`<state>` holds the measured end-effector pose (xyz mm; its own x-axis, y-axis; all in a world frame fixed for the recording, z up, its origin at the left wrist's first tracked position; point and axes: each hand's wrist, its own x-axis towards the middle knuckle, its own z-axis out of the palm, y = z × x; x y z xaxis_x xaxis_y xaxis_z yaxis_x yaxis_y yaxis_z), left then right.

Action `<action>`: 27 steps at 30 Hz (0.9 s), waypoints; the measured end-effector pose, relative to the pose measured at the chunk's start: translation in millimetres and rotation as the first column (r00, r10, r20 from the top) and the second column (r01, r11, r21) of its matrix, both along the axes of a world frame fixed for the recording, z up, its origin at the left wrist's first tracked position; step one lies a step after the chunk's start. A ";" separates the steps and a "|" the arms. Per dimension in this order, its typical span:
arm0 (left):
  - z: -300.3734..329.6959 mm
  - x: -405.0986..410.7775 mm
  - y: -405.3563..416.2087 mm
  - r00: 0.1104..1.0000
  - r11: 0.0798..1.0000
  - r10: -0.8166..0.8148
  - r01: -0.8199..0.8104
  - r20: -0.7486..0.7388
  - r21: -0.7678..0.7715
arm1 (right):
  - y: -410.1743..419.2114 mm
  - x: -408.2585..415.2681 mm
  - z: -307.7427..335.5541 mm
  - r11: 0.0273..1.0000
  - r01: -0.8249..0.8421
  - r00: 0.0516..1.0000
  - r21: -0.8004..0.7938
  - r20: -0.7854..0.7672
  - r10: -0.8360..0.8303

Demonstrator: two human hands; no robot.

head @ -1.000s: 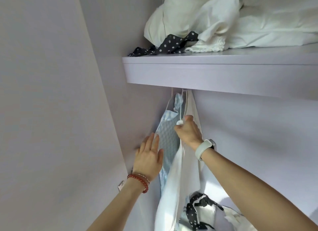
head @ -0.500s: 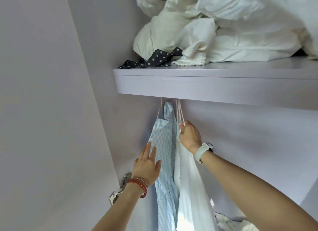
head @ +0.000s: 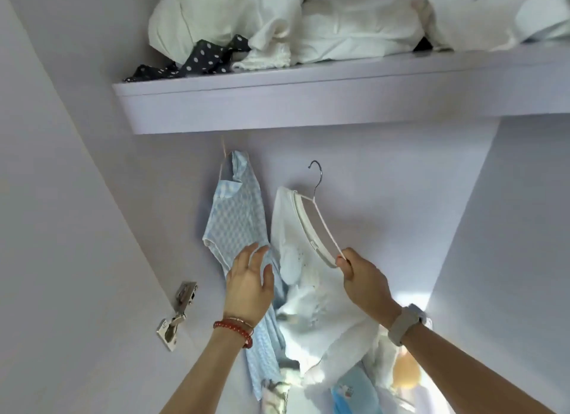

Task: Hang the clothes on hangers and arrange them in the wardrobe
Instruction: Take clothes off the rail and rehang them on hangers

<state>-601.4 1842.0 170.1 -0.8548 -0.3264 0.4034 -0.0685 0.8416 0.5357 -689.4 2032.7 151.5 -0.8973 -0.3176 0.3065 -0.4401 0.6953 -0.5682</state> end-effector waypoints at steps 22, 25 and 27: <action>-150.3 166.2 356.8 0.107 0.149 -0.948 0.981 0.301 0.121 | 274.8 490.7 -138.8 0.493 0.821 0.416 0.289 0.289 -0.862; -157.9 201.4 406.5 -0.072 -0.035 -0.957 0.990 0.280 0.133 | 271.5 537.5 -141.6 0.258 0.947 0.201 0.194 0.272 -0.941; -158.4 224.4 434.1 -0.196 -0.170 -0.944 0.978 0.265 0.119 | 262.4 566.3 -145.8 0.100 0.983 0.049 0.154 0.303 -0.952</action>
<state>-377.0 2276.1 11.7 -0.1791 0.9765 0.1202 0.8005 0.0736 0.5948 -123.2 2295.0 5.7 -0.4104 0.9113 -0.0321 0.7621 0.3235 -0.5608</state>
